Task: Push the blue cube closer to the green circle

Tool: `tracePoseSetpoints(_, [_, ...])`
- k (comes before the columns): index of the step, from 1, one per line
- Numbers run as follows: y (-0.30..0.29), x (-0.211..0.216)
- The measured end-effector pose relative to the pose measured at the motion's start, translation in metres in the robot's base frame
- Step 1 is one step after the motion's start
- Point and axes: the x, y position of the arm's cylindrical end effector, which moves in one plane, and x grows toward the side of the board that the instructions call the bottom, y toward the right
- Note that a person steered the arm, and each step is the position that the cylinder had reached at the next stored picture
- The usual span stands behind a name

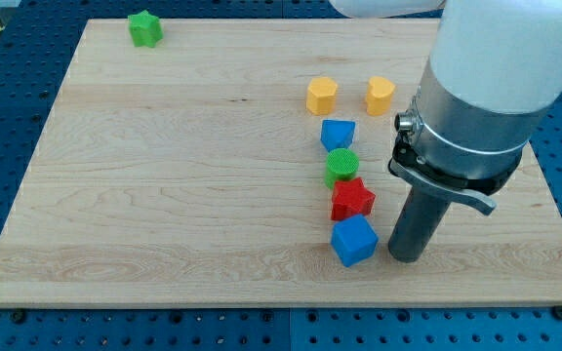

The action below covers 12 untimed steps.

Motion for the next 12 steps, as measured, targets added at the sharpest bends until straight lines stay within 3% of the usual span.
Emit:
tracePoseSetpoints(2, [-0.084, 0.000])
tracePoseSetpoints(4, [-0.092, 0.000])
tracePoseSetpoints(7, [-0.162, 0.000])
tracePoseSetpoints(10, [-0.137, -0.047])
tracePoseSetpoints(12, [-0.126, -0.035])
